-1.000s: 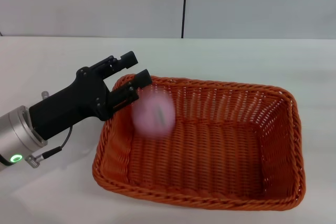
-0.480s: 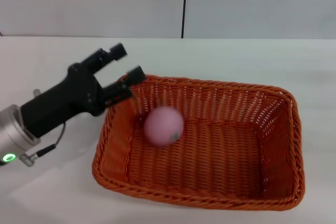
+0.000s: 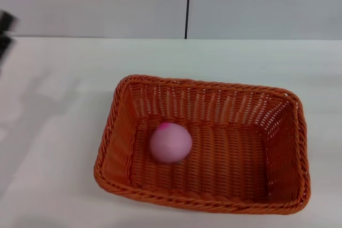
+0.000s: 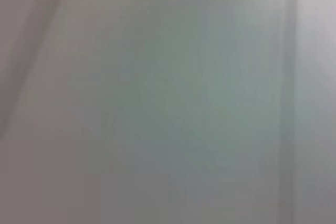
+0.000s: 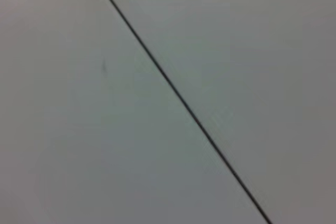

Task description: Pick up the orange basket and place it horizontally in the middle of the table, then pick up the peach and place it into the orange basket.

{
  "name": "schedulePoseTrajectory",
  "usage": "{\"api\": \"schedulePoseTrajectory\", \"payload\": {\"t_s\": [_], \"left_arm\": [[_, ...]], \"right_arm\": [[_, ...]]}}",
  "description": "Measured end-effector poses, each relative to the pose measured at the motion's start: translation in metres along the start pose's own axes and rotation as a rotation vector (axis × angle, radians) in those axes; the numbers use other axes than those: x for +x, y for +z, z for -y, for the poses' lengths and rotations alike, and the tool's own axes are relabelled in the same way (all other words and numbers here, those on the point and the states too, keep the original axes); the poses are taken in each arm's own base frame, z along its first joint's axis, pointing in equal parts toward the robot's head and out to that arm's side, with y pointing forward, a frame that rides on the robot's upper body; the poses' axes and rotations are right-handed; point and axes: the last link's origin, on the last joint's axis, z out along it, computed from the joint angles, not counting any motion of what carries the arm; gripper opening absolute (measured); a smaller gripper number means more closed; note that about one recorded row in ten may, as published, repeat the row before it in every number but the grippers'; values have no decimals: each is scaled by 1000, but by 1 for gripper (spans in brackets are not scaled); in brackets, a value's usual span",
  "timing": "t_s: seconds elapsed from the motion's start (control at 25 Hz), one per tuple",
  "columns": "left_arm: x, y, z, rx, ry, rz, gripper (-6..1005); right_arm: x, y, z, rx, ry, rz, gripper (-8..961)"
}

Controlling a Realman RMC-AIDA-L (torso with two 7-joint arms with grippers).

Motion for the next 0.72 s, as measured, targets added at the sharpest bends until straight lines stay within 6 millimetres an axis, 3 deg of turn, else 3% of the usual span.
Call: {"api": "schedulePoseTrajectory", "payload": {"t_s": [0.4,0.72], "left_arm": [[22,-43,19,351,166,-182,814],[27,-47,23,389,179,-209,814]], "right_arm": [[-6,-11,10,72,20,64,556],[-12,-25,17,116,27,105,556]]}}
